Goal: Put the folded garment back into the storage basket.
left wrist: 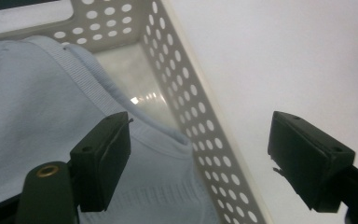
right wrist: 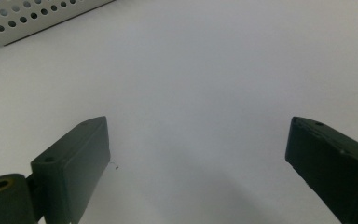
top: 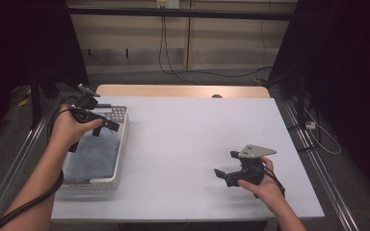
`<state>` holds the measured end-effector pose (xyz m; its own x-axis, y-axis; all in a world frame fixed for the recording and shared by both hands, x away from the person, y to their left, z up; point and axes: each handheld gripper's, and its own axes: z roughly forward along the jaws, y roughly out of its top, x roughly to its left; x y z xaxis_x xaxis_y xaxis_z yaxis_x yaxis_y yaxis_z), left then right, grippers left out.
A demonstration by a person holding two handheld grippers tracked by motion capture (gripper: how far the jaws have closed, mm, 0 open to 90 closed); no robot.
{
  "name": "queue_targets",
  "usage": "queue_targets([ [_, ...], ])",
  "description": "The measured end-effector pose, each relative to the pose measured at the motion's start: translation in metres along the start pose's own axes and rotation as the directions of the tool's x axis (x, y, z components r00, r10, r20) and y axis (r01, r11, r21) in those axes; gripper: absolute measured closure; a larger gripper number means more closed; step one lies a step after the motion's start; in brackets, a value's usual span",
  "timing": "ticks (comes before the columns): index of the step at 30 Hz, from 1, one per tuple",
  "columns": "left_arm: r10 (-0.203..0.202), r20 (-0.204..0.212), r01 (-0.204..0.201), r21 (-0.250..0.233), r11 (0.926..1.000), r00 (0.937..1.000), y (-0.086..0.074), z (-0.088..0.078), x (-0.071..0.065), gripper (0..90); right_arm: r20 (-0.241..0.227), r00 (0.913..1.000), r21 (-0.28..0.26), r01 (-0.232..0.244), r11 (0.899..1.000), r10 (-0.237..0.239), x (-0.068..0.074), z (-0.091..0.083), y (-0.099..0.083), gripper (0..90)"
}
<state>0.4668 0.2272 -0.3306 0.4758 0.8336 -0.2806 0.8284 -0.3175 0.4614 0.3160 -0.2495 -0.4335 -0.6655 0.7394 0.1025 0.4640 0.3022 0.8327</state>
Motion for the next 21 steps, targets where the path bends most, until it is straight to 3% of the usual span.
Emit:
queue_targets([
  [21,0.078,0.060,-0.079,0.016,0.9968,0.9952,0.004,0.010,-0.030,20.0,-0.004,1.0000,-0.002,0.002,1.000,-0.002,0.001,0.000,0.000,6.5],
])
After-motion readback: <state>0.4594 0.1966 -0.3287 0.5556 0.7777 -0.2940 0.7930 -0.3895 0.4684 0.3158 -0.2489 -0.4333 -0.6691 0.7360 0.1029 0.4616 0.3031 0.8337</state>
